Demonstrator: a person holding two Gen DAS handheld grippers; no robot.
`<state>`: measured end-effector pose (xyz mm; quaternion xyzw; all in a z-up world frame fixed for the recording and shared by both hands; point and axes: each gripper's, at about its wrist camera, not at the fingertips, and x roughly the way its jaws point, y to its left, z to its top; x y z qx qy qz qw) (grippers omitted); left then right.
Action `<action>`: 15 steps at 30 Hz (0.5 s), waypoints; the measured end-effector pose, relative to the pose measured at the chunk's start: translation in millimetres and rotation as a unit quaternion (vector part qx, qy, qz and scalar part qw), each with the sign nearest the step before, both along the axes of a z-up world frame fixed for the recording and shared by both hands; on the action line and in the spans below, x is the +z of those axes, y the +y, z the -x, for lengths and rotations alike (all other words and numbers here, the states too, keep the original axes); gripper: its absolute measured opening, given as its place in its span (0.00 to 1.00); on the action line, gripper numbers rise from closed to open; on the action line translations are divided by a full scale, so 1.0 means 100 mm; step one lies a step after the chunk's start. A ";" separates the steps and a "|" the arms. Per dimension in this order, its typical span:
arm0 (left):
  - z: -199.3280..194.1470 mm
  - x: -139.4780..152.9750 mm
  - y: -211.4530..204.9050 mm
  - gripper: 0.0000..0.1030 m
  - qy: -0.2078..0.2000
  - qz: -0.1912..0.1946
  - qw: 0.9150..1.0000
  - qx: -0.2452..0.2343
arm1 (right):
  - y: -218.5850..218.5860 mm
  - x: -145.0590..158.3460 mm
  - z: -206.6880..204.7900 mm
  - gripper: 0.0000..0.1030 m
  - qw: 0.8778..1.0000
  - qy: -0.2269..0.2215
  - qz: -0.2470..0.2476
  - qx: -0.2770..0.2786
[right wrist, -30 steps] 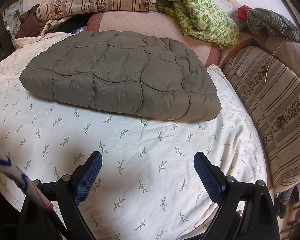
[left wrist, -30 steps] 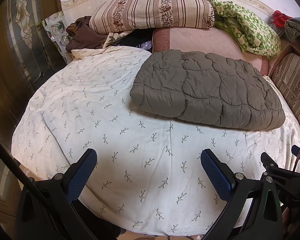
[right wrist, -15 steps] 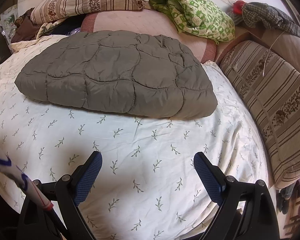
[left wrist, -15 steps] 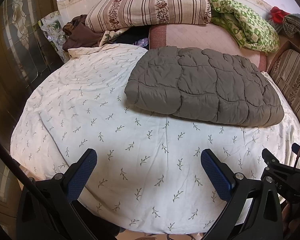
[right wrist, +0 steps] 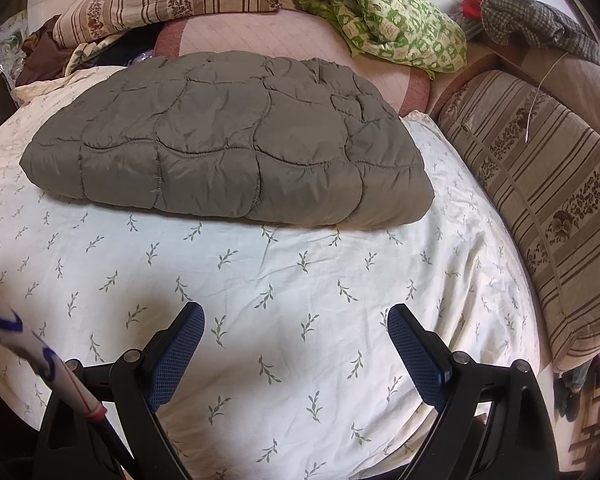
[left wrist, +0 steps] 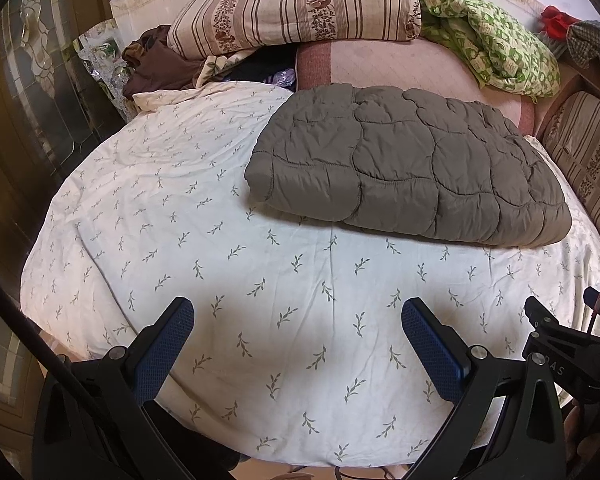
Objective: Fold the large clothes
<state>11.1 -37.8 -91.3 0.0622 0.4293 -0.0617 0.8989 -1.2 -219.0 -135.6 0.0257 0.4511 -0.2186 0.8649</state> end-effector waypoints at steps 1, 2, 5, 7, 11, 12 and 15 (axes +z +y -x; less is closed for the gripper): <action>-0.01 0.00 0.00 1.00 0.000 -0.001 1.000 0.000 | -0.01 -0.01 0.00 0.93 1.000 0.001 -0.001 0.000; -0.01 0.00 -0.01 1.00 0.000 -0.002 1.000 0.001 | -0.01 -0.02 -0.01 0.93 1.000 0.002 -0.002 0.000; -0.02 -0.02 -0.01 1.00 0.001 -0.003 1.000 0.002 | -0.03 -0.04 -0.01 0.93 1.000 0.004 -0.004 -0.002; -0.04 -0.03 -0.02 1.00 0.002 -0.005 1.000 0.004 | -0.04 -0.05 -0.01 0.93 1.000 0.004 -0.005 -0.003; -0.06 -0.07 -0.02 1.00 0.008 -0.009 1.000 0.006 | -0.07 -0.06 -0.01 0.93 1.000 0.005 -0.006 -0.006; -0.07 -0.08 -0.03 1.00 0.009 -0.010 1.000 0.006 | -0.08 -0.07 -0.02 0.93 1.000 0.006 -0.005 -0.008; -0.08 -0.10 -0.03 1.00 0.013 -0.012 1.000 0.008 | -0.11 -0.09 -0.02 0.93 1.000 0.008 -0.007 -0.014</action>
